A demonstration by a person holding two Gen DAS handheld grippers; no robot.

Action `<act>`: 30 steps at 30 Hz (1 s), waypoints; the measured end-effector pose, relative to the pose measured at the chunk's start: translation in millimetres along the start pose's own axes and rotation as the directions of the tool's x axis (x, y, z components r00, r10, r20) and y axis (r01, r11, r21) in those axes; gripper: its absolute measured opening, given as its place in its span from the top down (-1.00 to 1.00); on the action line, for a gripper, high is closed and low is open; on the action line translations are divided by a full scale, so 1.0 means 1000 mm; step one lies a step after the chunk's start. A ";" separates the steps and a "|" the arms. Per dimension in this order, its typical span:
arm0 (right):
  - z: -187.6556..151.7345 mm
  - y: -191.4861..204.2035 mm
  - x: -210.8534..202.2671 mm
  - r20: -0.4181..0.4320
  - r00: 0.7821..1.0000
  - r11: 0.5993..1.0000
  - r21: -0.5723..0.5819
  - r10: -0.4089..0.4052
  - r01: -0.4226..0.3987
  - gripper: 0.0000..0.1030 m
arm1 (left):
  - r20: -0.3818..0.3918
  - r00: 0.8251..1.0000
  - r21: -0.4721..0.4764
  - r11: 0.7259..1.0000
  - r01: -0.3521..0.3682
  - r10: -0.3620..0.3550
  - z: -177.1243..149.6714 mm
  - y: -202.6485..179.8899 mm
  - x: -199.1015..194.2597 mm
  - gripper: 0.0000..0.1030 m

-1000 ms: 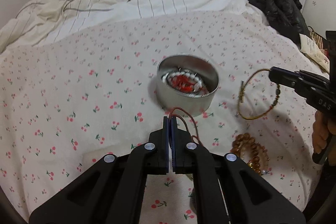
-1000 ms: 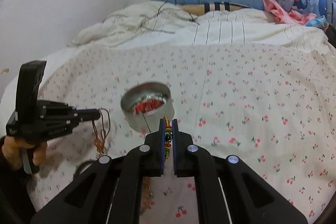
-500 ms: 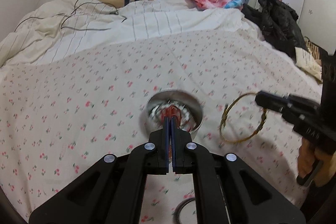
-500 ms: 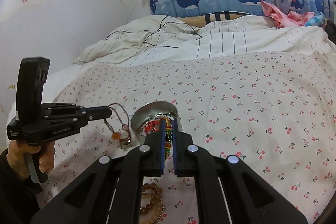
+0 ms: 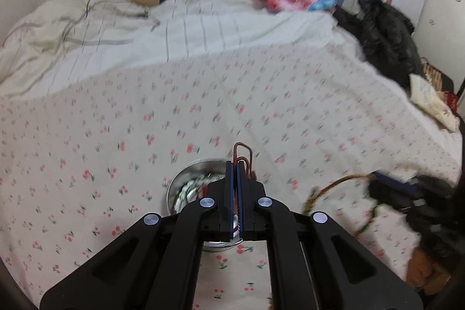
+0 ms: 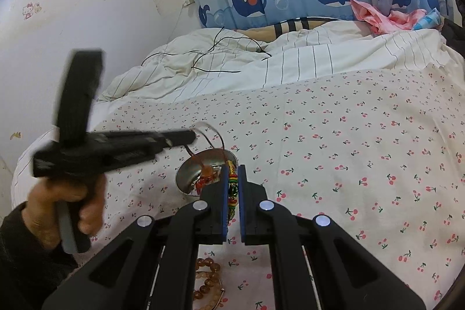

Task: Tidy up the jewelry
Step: 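Lower the brown cord into the tin and open the left gripper while the right carries the gold bangle over, then open the right gripper over the tin to drop the gold bangle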

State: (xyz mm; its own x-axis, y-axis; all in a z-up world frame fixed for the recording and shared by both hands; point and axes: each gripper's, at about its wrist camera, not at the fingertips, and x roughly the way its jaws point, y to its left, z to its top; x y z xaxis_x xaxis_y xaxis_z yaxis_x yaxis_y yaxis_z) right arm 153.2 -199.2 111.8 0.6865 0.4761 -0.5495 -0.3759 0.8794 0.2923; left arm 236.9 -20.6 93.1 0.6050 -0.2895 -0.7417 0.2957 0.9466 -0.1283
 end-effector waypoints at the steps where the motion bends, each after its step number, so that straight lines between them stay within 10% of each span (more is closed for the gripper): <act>1: 0.000 0.000 0.000 0.000 1.000 1.000 -0.001 0.000 0.000 0.87 | -0.029 0.999 -0.003 1.000 -0.017 0.017 -0.005 0.003 0.010 0.97; 5: -0.001 0.002 0.001 -0.006 1.000 1.000 -0.006 -0.001 0.001 0.87 | -0.114 0.989 0.002 0.995 -0.096 0.096 -0.020 0.014 0.031 0.87; 12: 0.008 0.009 0.000 0.034 0.999 0.999 0.006 0.036 -0.036 0.87 | -0.018 0.990 0.024 0.990 -0.138 0.139 -0.037 0.019 -0.017 -0.37; 21: 0.029 0.034 0.059 -0.004 0.991 0.989 0.073 0.131 -0.130 0.87 | -0.015 0.988 -0.113 0.982 -0.155 0.154 -0.093 0.066 -0.051 -0.51; 30: 0.005 0.044 0.132 -0.164 0.984 0.997 0.005 -0.075 0.076 0.84 | -0.038 0.989 -0.154 0.978 -0.144 0.140 -0.096 0.077 -0.040 -0.58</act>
State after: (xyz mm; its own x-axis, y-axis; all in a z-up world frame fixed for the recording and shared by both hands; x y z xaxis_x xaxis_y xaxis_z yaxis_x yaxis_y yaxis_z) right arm 230.0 -97.4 55.8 0.6013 0.4017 -0.6907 -0.3192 0.9132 0.2532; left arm 164.1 77.5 49.8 0.6120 -0.1485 -0.7768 0.0883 0.9889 -0.1196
